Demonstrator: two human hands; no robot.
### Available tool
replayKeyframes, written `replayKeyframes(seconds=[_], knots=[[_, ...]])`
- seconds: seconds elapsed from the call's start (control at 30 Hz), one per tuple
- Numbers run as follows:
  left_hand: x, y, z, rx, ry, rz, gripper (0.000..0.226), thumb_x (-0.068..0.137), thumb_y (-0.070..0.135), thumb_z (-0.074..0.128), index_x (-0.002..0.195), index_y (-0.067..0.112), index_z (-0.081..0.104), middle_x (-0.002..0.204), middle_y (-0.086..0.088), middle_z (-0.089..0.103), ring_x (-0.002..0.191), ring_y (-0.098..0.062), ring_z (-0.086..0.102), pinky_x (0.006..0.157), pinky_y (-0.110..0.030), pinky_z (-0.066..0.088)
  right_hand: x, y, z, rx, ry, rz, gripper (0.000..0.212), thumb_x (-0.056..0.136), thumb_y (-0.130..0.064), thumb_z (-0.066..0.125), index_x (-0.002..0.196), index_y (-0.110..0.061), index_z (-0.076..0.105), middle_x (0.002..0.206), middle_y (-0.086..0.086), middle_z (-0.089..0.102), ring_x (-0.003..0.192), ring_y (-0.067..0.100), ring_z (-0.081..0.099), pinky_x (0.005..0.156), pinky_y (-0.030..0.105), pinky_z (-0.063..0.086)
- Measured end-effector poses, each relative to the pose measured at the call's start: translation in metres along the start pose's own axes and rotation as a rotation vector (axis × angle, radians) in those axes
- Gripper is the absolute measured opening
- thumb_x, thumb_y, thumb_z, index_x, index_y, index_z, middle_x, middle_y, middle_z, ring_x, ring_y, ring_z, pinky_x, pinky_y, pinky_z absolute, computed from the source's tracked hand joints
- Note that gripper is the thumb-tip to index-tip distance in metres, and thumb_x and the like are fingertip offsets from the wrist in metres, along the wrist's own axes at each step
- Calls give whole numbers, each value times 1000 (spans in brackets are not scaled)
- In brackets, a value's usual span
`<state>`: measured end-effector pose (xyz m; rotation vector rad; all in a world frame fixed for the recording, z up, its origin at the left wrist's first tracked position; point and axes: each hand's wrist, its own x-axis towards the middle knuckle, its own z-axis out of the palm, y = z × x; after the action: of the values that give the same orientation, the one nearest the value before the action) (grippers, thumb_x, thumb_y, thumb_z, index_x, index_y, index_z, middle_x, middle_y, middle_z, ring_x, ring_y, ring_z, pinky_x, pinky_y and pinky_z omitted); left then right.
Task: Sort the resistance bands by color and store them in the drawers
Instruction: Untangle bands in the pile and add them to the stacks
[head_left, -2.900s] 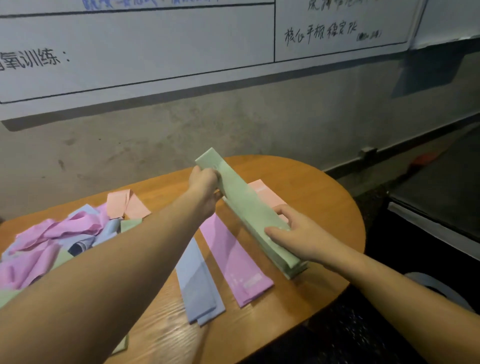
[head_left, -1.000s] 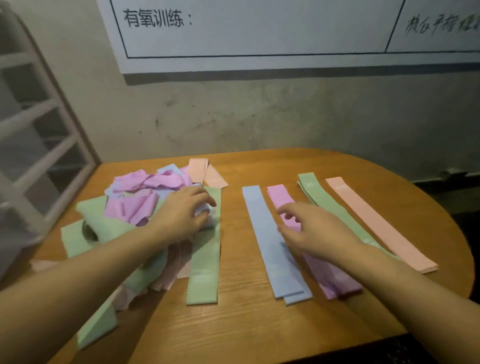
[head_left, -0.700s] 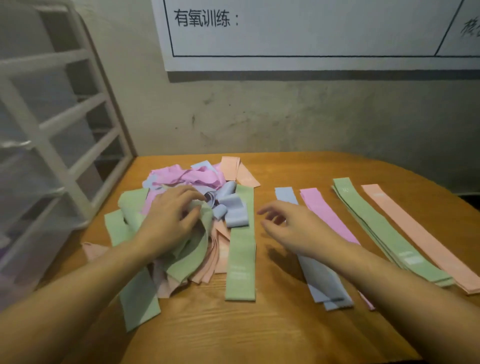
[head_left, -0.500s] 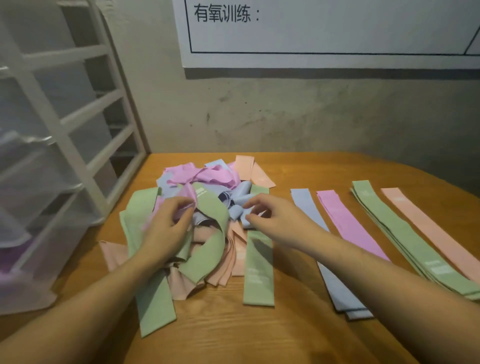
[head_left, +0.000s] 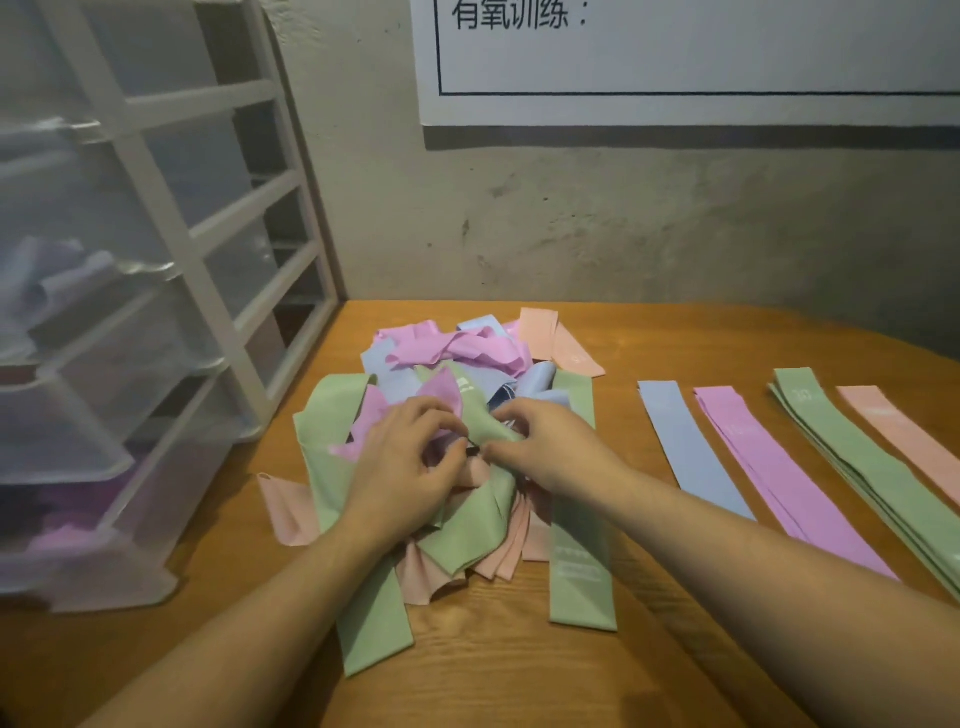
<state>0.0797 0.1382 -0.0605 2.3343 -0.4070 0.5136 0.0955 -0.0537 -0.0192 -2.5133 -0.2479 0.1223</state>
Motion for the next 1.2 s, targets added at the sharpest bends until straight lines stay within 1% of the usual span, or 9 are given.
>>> replayKeyframes(seconds=[0.07, 0.27, 0.37, 0.5, 0.6, 0.8, 0.97, 1.1, 1.2], knots=[[-2, 3, 0, 21, 16, 39, 22, 88, 41, 54, 97, 25, 68, 112, 13, 57, 107, -8, 52, 91, -43, 48, -4, 6, 0, -19, 29, -56, 20, 91, -46, 64, 104, -32, 69, 89, -13, 67, 86, 11, 62, 68, 30, 48], [-3, 1, 0, 30, 26, 51, 27, 87, 43, 57, 104, 23, 64, 115, 12, 52, 107, -9, 50, 89, -38, 51, -30, 13, -6, -12, 40, -192, 42, 103, -54, 40, 93, -25, 68, 83, -8, 65, 81, 9, 58, 72, 43, 52], [-4, 4, 0, 92, 23, 48, 32, 88, 49, 53, 93, 21, 68, 109, 12, 46, 102, -9, 45, 84, -37, 50, -41, 13, -11, 36, 56, -202, 35, 103, -48, 44, 89, -25, 67, 83, -8, 64, 79, 9, 60, 71, 43, 53], [-4, 9, -4, 108, -9, 39, 48, 92, 58, 40, 88, 22, 72, 97, 12, 51, 91, -5, 42, 84, -35, 34, -54, 12, -20, 178, 66, -160, 25, 102, -41, 52, 102, -24, 70, 89, -10, 70, 80, 3, 62, 68, 28, 49], [1, 21, -13, -15, -53, -38, 55, 90, 65, 26, 80, 31, 69, 84, 13, 57, 88, -1, 48, 86, -42, 32, -62, 12, -26, 257, 79, -155, 20, 101, -40, 54, 94, -30, 69, 81, -12, 67, 76, 1, 59, 63, 21, 42], [13, 70, -25, -95, -78, -159, 46, 87, 72, 17, 85, 55, 59, 91, 28, 59, 100, -12, 54, 98, -45, 37, -73, 3, -40, 560, 168, -116, 14, 98, -28, 63, 88, -21, 71, 83, -7, 69, 78, 4, 61, 74, 27, 49], [19, 113, -26, -488, -99, -431, 39, 104, 51, 39, 87, 32, 69, 95, 1, 66, 79, -7, 60, 58, -14, 50, -80, -8, -44, 780, 149, -44, 8, 96, -27, 65, 100, -21, 68, 89, 5, 70, 81, 14, 66, 77, 36, 54], [21, 119, -27, -877, -197, -702, 58, 100, 62, 36, 107, 18, 73, 108, -11, 75, 109, -30, 66, 98, -42, 50, -92, -14, -42, 710, 144, -2, 14, 92, -29, 67, 104, -28, 60, 97, -1, 69, 77, 9, 68, 65, 23, 51], [25, 115, -29, -1010, -155, -786, 61, 100, 55, 29, 118, 15, 72, 115, -12, 74, 119, -36, 64, 108, -48, 41, -100, -16, -41, 676, 96, 13, 16, 91, -37, 67, 104, -31, 60, 103, -5, 68, 79, 5, 68, 65, 21, 53]])
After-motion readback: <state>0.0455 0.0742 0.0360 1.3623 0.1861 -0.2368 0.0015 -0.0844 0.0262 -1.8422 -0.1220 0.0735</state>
